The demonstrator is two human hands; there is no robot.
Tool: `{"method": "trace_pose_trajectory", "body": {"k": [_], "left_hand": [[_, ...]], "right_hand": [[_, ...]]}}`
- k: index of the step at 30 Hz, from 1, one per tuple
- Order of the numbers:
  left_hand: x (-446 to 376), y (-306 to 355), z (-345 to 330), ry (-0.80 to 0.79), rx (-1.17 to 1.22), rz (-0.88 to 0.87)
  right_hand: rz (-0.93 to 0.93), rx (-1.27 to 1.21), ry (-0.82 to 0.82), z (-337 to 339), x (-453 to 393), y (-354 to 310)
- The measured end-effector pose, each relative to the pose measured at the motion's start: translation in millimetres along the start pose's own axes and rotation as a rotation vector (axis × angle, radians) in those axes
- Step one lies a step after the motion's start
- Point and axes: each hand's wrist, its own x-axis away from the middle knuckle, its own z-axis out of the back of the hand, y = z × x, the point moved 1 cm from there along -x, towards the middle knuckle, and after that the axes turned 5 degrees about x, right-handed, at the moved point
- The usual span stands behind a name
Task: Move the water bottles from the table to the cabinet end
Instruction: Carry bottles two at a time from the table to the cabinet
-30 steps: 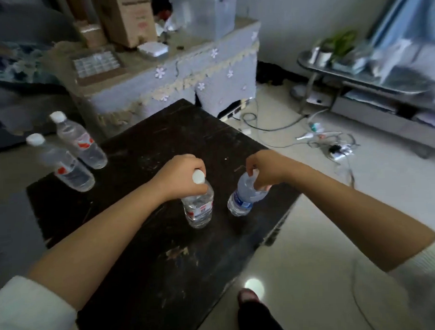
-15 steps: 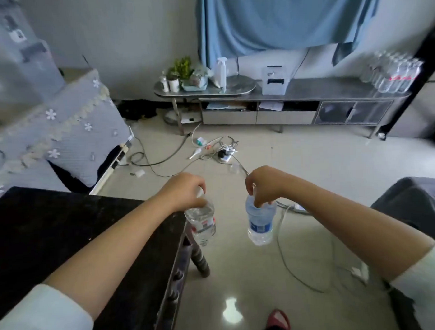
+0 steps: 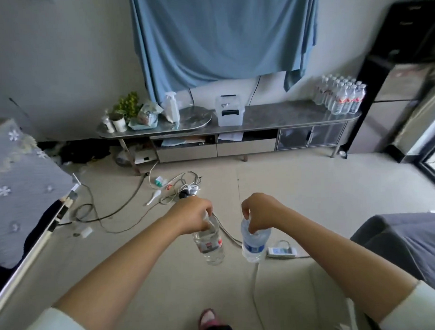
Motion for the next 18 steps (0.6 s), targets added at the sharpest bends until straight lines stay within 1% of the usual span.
{"method": "trace_pose_trajectory", "body": {"k": [7,12,14,18], "left_hand": [[-150.6,-24.8,44.2,-0.050,-0.136,-0.100],[-258.3,-46.0,77.4,-0.048,-0.213,-0.191],[-296.2,-48.0,92.5,-0.048,-0.199,-0.209],[-367.8,-44.8,118.1,-0.040,-0.175,-0.242]], "right_hand": [[-0.089,-0.024,-0.068,41.8,-116.1,68.8],[-0.204,-0.119,0.003,70.8,-191.0,120.4],[-0.274,-0.179,0.065,82.2,-216.0,141.0],[-0.372,-0.260,0.103,102.4,-259.9,182.4]]}}
